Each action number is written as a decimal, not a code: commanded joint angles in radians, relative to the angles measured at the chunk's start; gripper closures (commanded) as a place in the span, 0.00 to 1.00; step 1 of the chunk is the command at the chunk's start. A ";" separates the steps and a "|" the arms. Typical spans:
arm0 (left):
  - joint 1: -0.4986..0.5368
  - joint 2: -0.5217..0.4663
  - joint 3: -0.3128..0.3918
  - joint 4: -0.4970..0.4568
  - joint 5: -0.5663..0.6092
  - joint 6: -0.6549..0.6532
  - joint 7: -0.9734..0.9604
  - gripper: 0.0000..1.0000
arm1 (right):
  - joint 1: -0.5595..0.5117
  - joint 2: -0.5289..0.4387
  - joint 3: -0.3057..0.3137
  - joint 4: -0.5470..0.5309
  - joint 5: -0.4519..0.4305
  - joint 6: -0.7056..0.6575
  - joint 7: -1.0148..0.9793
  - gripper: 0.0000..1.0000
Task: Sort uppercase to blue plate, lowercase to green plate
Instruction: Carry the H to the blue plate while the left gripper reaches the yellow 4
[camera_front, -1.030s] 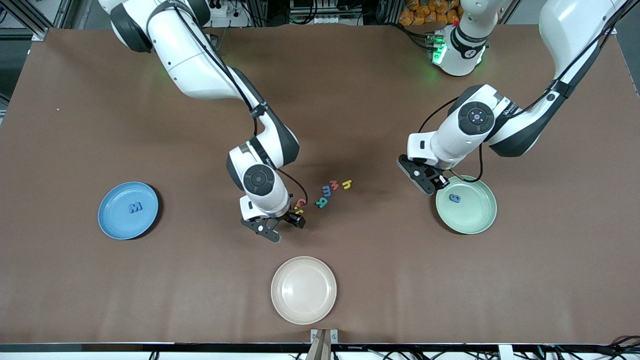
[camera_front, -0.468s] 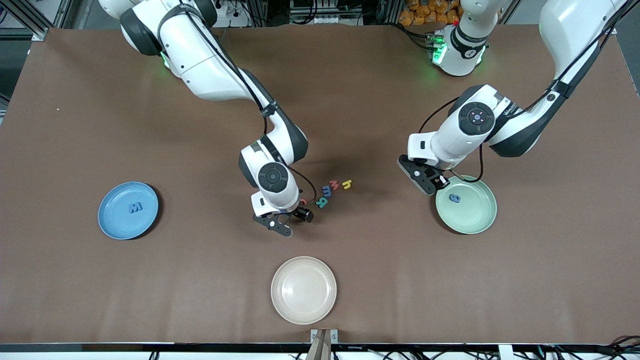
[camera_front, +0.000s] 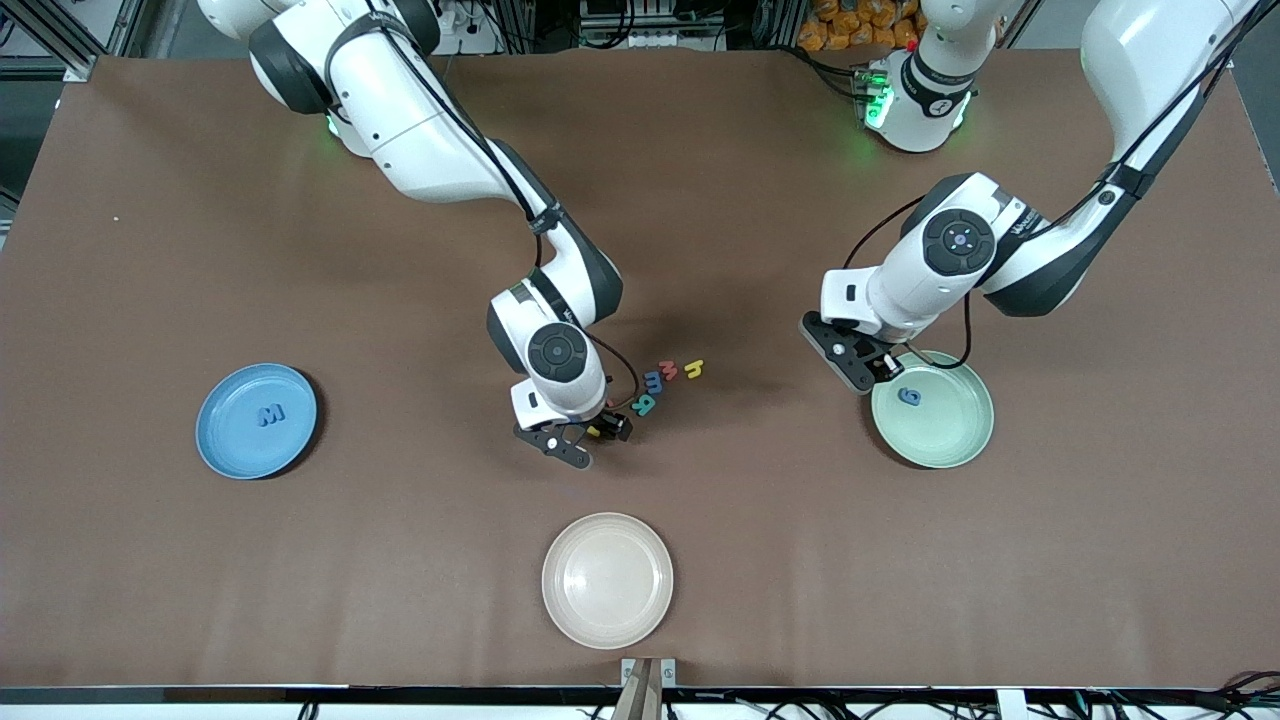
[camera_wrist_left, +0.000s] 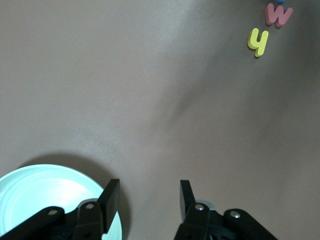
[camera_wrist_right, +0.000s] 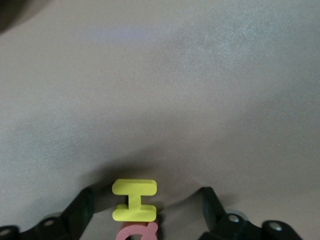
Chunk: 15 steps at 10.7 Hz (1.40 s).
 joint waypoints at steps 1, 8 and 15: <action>0.000 -0.007 0.001 -0.002 -0.002 0.011 0.018 0.45 | -0.001 0.016 -0.007 0.027 -0.017 -0.007 0.041 1.00; -0.015 0.018 0.001 0.007 -0.002 0.017 0.012 0.52 | -0.097 -0.042 -0.033 0.029 -0.024 -0.019 0.017 1.00; -0.211 0.055 0.117 0.007 -0.002 0.163 -0.095 0.53 | -0.269 -0.042 -0.197 0.068 -0.019 -0.082 -0.279 1.00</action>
